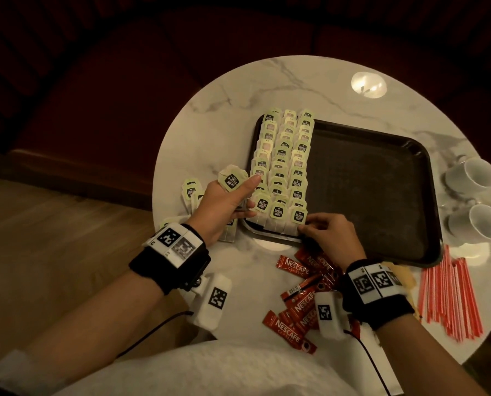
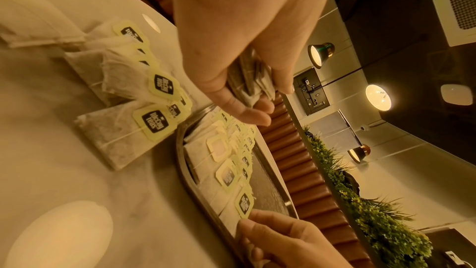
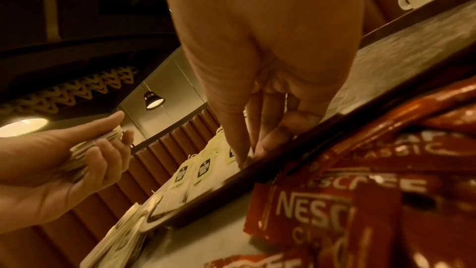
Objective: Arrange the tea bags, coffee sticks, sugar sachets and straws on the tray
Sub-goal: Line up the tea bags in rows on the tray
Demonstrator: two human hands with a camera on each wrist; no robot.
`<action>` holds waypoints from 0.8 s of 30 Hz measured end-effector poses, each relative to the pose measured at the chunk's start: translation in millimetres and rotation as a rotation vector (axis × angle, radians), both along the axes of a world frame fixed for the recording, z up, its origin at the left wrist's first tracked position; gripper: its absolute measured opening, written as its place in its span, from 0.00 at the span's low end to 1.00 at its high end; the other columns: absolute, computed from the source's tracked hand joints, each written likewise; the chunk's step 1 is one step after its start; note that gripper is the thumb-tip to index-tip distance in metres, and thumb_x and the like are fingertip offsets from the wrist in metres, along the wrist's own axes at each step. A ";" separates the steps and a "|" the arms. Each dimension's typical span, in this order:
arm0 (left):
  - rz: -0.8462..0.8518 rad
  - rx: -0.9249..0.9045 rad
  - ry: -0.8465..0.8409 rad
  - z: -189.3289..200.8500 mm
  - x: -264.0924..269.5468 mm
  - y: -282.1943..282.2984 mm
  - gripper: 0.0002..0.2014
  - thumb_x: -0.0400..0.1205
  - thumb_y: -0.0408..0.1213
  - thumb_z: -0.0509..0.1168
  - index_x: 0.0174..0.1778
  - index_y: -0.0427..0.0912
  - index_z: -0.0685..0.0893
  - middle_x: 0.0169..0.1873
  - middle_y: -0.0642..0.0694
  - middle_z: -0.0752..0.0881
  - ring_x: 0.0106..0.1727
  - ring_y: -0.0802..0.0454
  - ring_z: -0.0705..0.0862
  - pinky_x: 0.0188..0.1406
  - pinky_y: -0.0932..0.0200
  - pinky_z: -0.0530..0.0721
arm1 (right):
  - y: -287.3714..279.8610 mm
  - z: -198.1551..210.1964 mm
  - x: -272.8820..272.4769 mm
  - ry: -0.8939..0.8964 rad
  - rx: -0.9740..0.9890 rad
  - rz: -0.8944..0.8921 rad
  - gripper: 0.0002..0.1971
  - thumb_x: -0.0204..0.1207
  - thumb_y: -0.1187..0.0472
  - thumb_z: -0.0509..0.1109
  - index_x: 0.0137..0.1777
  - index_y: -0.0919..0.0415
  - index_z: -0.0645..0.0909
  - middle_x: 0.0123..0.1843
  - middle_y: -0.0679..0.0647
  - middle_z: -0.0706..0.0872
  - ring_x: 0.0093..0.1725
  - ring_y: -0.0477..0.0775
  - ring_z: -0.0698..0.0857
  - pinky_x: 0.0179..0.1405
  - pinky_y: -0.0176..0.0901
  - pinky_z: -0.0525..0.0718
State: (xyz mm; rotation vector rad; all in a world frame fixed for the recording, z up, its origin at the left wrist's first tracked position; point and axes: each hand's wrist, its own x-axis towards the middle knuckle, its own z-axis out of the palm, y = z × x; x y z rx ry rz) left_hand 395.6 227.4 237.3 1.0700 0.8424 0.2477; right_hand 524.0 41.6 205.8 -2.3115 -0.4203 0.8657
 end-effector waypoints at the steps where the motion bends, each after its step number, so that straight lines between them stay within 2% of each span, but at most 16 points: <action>1: -0.002 -0.001 0.003 0.0 0.0 -0.1 0.12 0.79 0.41 0.72 0.50 0.34 0.85 0.33 0.44 0.84 0.31 0.54 0.83 0.37 0.56 0.91 | -0.3 0.8 0.7 0.003 -0.004 0.004 0.14 0.78 0.55 0.76 0.62 0.55 0.87 0.50 0.48 0.90 0.49 0.40 0.86 0.49 0.34 0.83; 4: -0.033 -0.016 -0.004 1.9 0.8 -1.5 0.12 0.79 0.43 0.71 0.49 0.36 0.85 0.34 0.46 0.85 0.33 0.54 0.84 0.38 0.56 0.90 | -1.5 4.3 3.6 -0.009 -0.002 0.001 0.16 0.77 0.53 0.76 0.63 0.56 0.86 0.51 0.48 0.89 0.50 0.40 0.85 0.51 0.34 0.81; 7: -0.062 -0.078 -0.027 7.7 2.5 -3.3 0.13 0.81 0.47 0.68 0.49 0.39 0.85 0.35 0.50 0.86 0.34 0.54 0.84 0.39 0.55 0.91 | -0.3 12.5 5.3 -0.097 0.026 -0.001 0.17 0.79 0.50 0.73 0.65 0.55 0.85 0.54 0.49 0.88 0.52 0.41 0.84 0.51 0.33 0.78; 10: -0.090 -0.184 -0.023 15.6 4.7 -5.4 0.22 0.81 0.55 0.63 0.56 0.38 0.83 0.36 0.46 0.86 0.34 0.52 0.83 0.42 0.52 0.90 | 7.2 28.2 1.0 -0.126 0.154 0.038 0.14 0.80 0.49 0.71 0.61 0.52 0.86 0.51 0.44 0.89 0.51 0.38 0.85 0.54 0.37 0.83; 13: -0.150 -0.253 -0.016 20.5 5.2 -8.2 0.29 0.81 0.63 0.55 0.60 0.41 0.83 0.34 0.50 0.90 0.34 0.52 0.82 0.42 0.50 0.89 | 20.5 46.4 -9.0 -0.050 0.326 0.119 0.08 0.80 0.50 0.70 0.54 0.49 0.87 0.46 0.42 0.90 0.48 0.39 0.87 0.50 0.35 0.84; 15: -0.198 -0.266 -0.017 21.5 5.5 -10.7 0.34 0.81 0.67 0.49 0.65 0.42 0.81 0.36 0.48 0.90 0.34 0.50 0.81 0.39 0.52 0.89 | 30.4 54.8 -15.6 -0.010 0.403 0.173 0.08 0.81 0.51 0.70 0.53 0.51 0.88 0.46 0.42 0.90 0.46 0.39 0.87 0.47 0.35 0.85; 18: -0.240 -0.243 -0.008 21.1 7.4 -13.6 0.37 0.82 0.68 0.44 0.69 0.45 0.81 0.41 0.45 0.89 0.37 0.47 0.81 0.38 0.52 0.88 | 42.0 58.5 -21.4 0.017 0.444 0.213 0.08 0.81 0.52 0.71 0.54 0.52 0.88 0.46 0.42 0.90 0.42 0.34 0.85 0.43 0.28 0.82; 22: -0.250 -0.156 0.016 21.6 10.0 -15.6 0.36 0.83 0.67 0.41 0.71 0.47 0.79 0.46 0.43 0.90 0.39 0.46 0.83 0.33 0.55 0.87 | 47.1 52.2 -22.3 0.050 0.443 0.160 0.08 0.78 0.53 0.75 0.55 0.53 0.86 0.45 0.45 0.89 0.45 0.39 0.86 0.51 0.38 0.85; 24: -0.254 -0.109 0.032 20.6 10.5 -15.8 0.36 0.83 0.67 0.41 0.72 0.47 0.78 0.43 0.45 0.91 0.37 0.50 0.86 0.30 0.57 0.87 | 47.4 48.8 -22.5 0.075 0.437 0.148 0.10 0.77 0.54 0.76 0.56 0.53 0.84 0.43 0.47 0.88 0.46 0.46 0.87 0.53 0.41 0.85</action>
